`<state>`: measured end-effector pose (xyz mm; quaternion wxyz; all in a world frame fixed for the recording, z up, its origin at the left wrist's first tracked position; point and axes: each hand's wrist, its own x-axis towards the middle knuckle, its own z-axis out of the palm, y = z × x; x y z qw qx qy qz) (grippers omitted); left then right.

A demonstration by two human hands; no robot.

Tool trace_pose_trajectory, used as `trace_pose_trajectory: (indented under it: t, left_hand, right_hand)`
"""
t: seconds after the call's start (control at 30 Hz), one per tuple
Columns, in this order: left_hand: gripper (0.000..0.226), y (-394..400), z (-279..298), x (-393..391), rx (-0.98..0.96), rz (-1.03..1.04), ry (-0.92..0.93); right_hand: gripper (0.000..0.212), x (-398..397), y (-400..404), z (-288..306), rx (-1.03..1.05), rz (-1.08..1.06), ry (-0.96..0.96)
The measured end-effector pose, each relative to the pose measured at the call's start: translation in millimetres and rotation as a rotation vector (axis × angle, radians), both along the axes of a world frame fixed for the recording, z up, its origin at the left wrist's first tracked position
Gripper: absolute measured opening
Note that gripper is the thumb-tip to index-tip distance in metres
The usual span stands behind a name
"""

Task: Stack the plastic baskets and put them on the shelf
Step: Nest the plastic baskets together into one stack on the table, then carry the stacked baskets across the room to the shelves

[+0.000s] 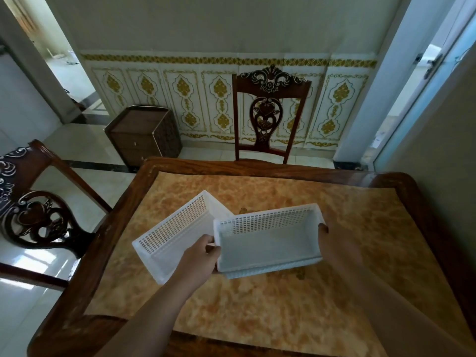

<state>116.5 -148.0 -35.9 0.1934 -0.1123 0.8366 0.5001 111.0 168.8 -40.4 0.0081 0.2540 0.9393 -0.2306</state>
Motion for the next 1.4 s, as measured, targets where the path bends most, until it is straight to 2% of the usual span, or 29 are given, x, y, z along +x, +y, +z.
trace_pose_trajectory:
  t: [0.3, 0.53, 0.73, 0.93, 1.03, 1.17, 1.27, 1.4]
  left_hand:
    - [0.024, -50, 31, -12, 0.028, 0.140, 0.107]
    - [0.020, -107, 27, -11, 0.045, 0.288, 0.077]
    - [0.028, -144, 6, -5, 0.157, 0.452, 0.005]
    - [0.029, -161, -3, 1, 0.148, 0.531, -0.038]
    - [0.029, -170, -13, 0, 0.110, 0.524, -0.063]
    - [0.017, -174, -22, 3, 0.096, 0.526, -0.113]
    - [0.021, -181, -37, 2, 0.087, 0.508, -0.129]
    - [0.029, -174, -30, 9, -0.007, 0.442, -0.109]
  right_hand:
    - [0.042, -47, -43, 55, 0.074, 0.115, 0.181]
    - [0.049, -74, -108, 68, 0.007, 0.219, 0.098]
    - [0.044, -98, -159, 42, -0.107, 0.304, 0.085]
    - [0.045, -104, -188, 25, -0.074, 0.384, 0.062]
    - [0.046, -107, -199, 20, -0.124, 0.390, 0.034]
    - [0.045, -109, -203, 4, -0.179, 0.411, -0.016]
    - [0.047, -109, -201, -6, -0.187, 0.421, -0.047]
    - [0.048, -105, -201, -15, -0.173, 0.400, -0.090]
